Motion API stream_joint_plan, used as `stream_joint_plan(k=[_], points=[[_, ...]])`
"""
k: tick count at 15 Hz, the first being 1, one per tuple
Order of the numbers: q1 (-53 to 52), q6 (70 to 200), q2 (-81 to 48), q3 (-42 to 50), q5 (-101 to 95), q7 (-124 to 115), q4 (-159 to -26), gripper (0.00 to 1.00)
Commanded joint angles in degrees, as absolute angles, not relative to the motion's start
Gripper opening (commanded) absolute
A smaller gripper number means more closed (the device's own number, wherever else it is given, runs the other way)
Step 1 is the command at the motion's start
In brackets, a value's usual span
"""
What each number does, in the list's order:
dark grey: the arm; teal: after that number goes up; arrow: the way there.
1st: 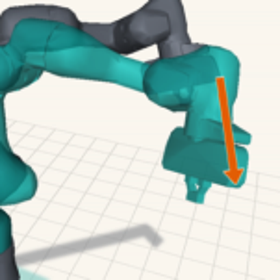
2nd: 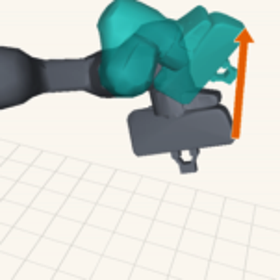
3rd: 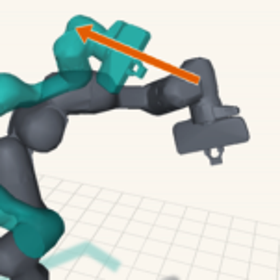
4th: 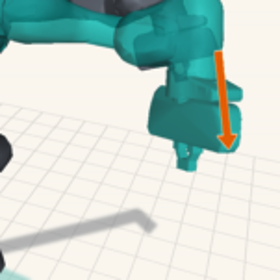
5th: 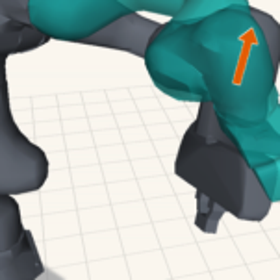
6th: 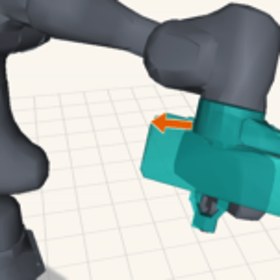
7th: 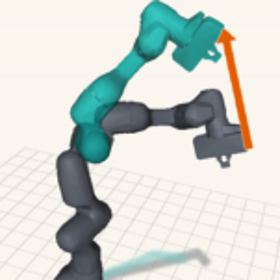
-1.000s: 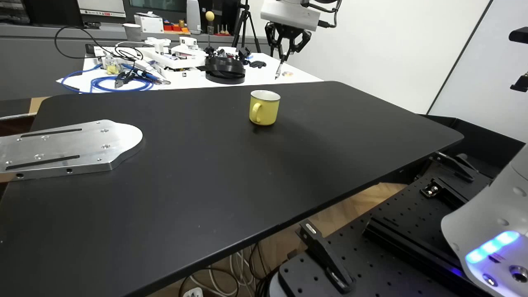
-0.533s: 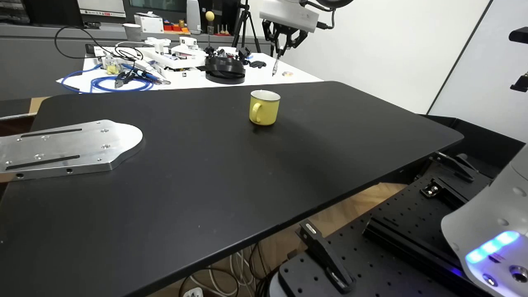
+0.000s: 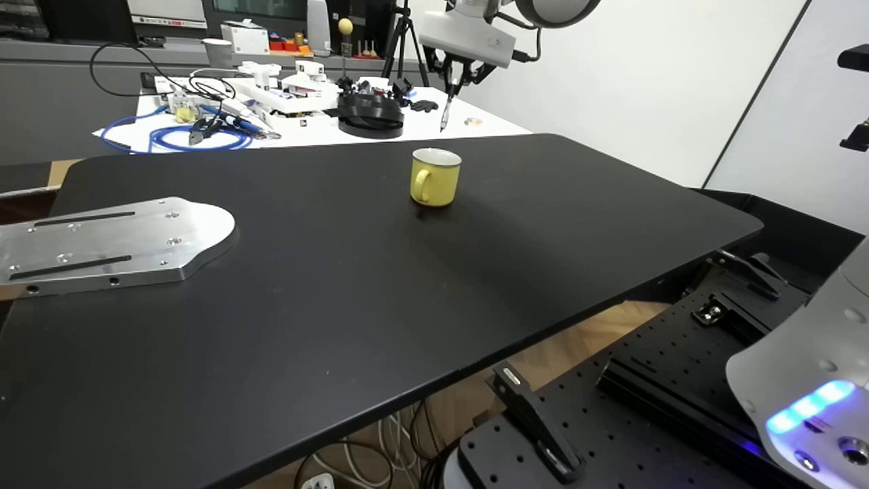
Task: Put the pen in the cup
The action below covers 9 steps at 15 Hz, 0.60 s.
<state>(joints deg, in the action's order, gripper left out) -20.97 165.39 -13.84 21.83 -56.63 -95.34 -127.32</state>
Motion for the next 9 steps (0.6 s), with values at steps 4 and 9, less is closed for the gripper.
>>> stream_joint_plan(k=[4, 9], points=[[-22.8, 166.6, -17.8, 23.6, -62.1, -102.7, -124.1, 0.05], [-23.5, 166.7, -20.0, 23.7, -64.0, -105.1, -122.8, 0.05]])
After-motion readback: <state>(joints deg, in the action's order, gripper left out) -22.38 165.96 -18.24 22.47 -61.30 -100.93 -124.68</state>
